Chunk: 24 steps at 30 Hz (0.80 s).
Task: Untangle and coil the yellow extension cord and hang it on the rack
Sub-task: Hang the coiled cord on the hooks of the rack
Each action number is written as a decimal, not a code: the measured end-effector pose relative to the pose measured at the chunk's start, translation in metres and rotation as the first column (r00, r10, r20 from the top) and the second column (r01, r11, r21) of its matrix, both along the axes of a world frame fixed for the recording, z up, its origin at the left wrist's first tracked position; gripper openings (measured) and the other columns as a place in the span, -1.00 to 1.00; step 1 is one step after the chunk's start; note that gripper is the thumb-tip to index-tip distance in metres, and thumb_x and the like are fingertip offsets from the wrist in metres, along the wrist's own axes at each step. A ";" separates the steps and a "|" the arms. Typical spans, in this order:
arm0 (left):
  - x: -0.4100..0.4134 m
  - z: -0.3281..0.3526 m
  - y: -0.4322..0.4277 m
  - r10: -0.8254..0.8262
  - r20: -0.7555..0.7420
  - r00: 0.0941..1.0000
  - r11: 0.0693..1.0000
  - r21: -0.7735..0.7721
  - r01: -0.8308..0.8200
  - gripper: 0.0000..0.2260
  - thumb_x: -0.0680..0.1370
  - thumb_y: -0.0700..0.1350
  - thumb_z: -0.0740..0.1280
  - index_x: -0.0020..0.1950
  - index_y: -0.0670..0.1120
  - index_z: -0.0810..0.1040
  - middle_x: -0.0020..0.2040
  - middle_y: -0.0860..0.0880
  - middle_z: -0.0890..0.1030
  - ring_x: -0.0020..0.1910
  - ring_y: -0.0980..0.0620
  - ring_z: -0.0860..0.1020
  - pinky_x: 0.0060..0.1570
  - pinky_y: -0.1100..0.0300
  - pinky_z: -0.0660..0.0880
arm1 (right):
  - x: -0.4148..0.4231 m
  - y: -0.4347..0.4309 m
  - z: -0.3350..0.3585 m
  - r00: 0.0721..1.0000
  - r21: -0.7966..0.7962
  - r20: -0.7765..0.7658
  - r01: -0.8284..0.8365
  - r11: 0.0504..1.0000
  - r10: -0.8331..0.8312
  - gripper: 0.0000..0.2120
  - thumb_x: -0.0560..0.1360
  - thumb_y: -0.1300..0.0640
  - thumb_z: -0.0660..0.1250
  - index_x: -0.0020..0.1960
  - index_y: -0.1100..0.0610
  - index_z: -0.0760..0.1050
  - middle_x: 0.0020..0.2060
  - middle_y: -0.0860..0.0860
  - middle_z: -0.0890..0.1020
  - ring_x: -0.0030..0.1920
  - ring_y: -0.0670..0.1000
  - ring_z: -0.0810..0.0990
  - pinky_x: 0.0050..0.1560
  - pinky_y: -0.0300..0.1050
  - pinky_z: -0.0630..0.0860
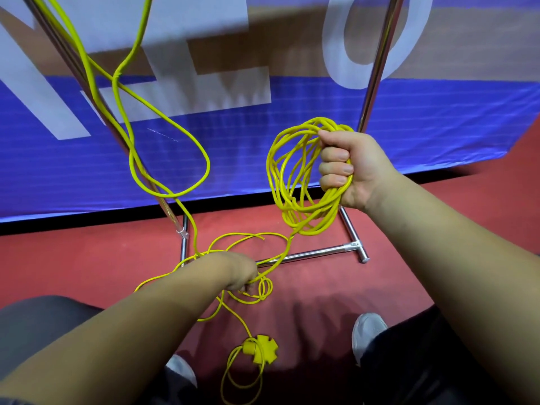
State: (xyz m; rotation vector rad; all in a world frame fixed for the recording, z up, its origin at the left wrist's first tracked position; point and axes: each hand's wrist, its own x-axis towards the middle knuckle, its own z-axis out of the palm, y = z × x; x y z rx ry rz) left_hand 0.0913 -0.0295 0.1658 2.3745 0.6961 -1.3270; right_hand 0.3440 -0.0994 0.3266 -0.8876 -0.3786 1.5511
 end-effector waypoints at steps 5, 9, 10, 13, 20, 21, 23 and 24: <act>0.004 0.008 0.014 0.136 0.070 0.988 0.987 0.074 -0.141 -0.78 0.54 -0.23 0.46 0.16 -0.04 0.70 -0.25 0.13 0.72 -0.27 0.16 0.65 -0.15 0.22 0.57 | 0.002 0.001 0.000 1.000 -0.058 0.006 0.010 0.998 -0.010 -0.67 0.67 0.09 0.28 -0.27 0.03 0.40 -0.54 -0.13 0.22 -0.62 -0.14 0.16 -0.63 -0.27 0.11; 0.000 0.035 0.035 0.508 0.301 0.807 0.854 -0.053 -0.518 -0.84 0.56 -0.03 0.52 0.00 -0.11 0.65 -0.33 -0.03 0.71 -0.40 -0.02 0.69 -0.27 0.11 0.63 | 0.007 -0.002 0.005 0.991 -0.098 0.076 -0.104 0.990 0.112 -0.68 0.66 0.10 0.29 -0.26 0.00 0.35 -0.52 -0.14 0.18 -0.61 -0.14 0.14 -0.62 -0.25 0.07; -0.001 0.041 0.040 0.658 0.361 0.661 0.748 -0.210 -0.629 -0.82 0.58 -0.03 0.49 0.06 -0.13 0.65 -0.27 -0.11 0.73 -0.37 -0.06 0.70 -0.28 0.09 0.65 | 0.009 -0.003 0.006 0.980 -0.115 0.112 -0.152 0.982 0.164 -0.69 0.65 0.10 0.30 -0.25 -0.01 0.33 -0.51 -0.14 0.16 -0.61 -0.14 0.13 -0.60 -0.24 0.05; -0.004 0.072 0.053 0.906 0.419 0.056 0.336 -0.634 -0.697 -0.82 0.63 -0.09 0.42 0.17 -0.16 0.65 -0.18 -0.22 0.70 -0.34 0.00 0.70 -0.38 0.17 0.65 | 0.011 -0.006 0.008 0.893 -0.223 0.302 -0.275 0.935 0.334 -0.69 0.63 0.12 0.32 -0.23 -0.04 0.29 -0.50 -0.14 0.15 -0.60 -0.13 0.09 -0.57 -0.24 0.00; -0.003 0.119 0.051 0.934 0.218 -0.284 0.092 -0.912 -0.399 -0.62 0.60 -0.50 0.12 0.24 -0.25 0.62 0.12 -0.23 0.68 0.18 -0.07 0.69 0.16 0.10 0.64 | 0.002 -0.015 -0.009 0.528 -0.499 0.633 -0.281 0.820 0.566 -0.70 0.57 0.17 0.40 -0.29 0.06 0.40 -0.46 -0.03 0.18 -0.54 -0.05 0.06 -0.48 -0.24 0.03; -0.001 0.122 0.047 0.938 0.205 -0.278 0.080 -0.913 -0.400 -0.63 0.58 -0.48 0.12 0.23 -0.28 0.62 0.09 -0.24 0.67 0.15 -0.08 0.70 0.13 0.09 0.66 | 0.001 -0.016 -0.012 0.484 -0.515 0.662 -0.262 0.816 0.573 -0.77 0.54 0.18 0.43 -0.25 0.10 0.46 -0.47 -0.02 0.21 -0.52 -0.02 0.08 -0.46 -0.23 0.05; 0.002 0.124 0.041 0.938 0.184 -0.294 0.043 -0.903 -0.427 -0.77 0.63 -0.26 0.26 0.20 -0.31 0.62 -0.01 -0.19 0.63 -0.01 -0.10 0.70 -0.05 0.07 0.69 | -0.001 -0.018 -0.016 0.429 -0.521 0.702 -0.234 0.821 0.568 -0.86 0.49 0.19 0.47 -0.18 0.13 0.52 -0.47 0.00 0.25 -0.49 0.00 0.10 -0.45 -0.22 0.09; 0.004 0.120 0.041 0.927 0.219 -0.306 0.051 -0.879 -0.475 -0.73 0.64 -0.12 0.34 0.20 -0.30 0.62 -0.03 -0.16 0.60 -0.08 -0.08 0.67 -0.13 0.09 0.68 | -0.001 -0.019 -0.017 0.409 -0.518 0.715 -0.233 0.823 0.566 -0.84 0.48 0.19 0.48 -0.19 0.12 0.51 -0.47 0.01 0.27 -0.49 0.01 0.11 -0.45 -0.22 0.11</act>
